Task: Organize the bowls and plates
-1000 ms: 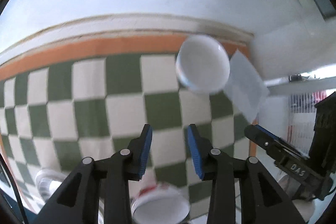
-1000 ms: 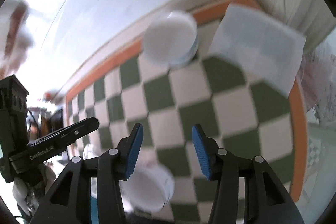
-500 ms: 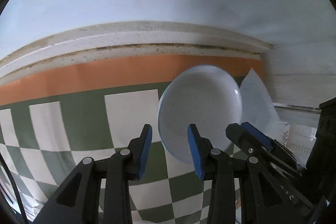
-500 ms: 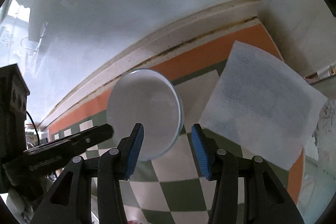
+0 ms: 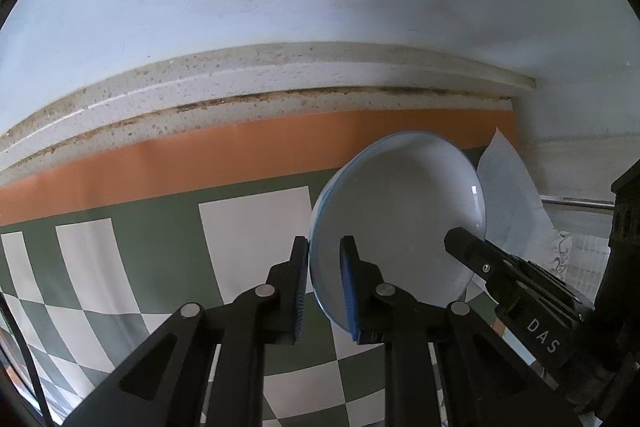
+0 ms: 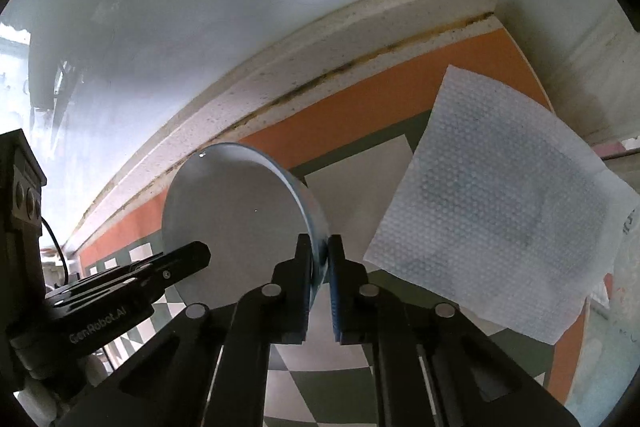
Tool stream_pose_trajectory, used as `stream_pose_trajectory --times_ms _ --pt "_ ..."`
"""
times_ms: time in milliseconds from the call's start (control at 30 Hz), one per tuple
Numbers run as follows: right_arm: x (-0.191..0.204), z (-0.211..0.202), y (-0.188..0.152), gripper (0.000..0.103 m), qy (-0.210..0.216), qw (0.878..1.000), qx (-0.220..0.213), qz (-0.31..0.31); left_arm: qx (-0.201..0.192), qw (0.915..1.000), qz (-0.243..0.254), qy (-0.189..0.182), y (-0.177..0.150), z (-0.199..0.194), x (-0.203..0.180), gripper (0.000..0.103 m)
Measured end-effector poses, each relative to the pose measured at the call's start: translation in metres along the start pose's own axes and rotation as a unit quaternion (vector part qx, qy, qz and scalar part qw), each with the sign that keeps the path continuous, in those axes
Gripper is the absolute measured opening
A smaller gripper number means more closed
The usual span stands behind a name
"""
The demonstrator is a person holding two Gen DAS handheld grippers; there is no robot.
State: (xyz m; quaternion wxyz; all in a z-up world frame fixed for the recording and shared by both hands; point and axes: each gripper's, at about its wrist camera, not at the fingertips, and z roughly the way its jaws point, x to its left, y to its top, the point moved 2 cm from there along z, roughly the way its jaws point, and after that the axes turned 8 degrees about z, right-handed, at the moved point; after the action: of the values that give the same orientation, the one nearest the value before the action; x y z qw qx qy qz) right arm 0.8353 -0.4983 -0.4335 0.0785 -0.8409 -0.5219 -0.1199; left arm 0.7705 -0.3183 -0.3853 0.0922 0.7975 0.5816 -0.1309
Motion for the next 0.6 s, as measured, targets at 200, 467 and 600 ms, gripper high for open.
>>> stream_pose_trajectory --times_ms 200,467,600 --pt "0.005 -0.004 -0.01 0.009 -0.016 1.0 -0.003 -0.014 -0.012 0.9997 0.014 0.013 -0.006 -0.007 -0.007 0.014" --pt "0.009 -0.02 -0.028 0.009 -0.01 1.0 -0.013 -0.021 -0.03 0.9991 0.027 0.014 -0.029 -0.029 -0.015 0.014" --pt "0.006 -0.036 -0.041 0.009 -0.003 1.0 -0.018 -0.022 -0.041 0.9985 0.035 0.012 -0.045 -0.043 -0.021 0.014"
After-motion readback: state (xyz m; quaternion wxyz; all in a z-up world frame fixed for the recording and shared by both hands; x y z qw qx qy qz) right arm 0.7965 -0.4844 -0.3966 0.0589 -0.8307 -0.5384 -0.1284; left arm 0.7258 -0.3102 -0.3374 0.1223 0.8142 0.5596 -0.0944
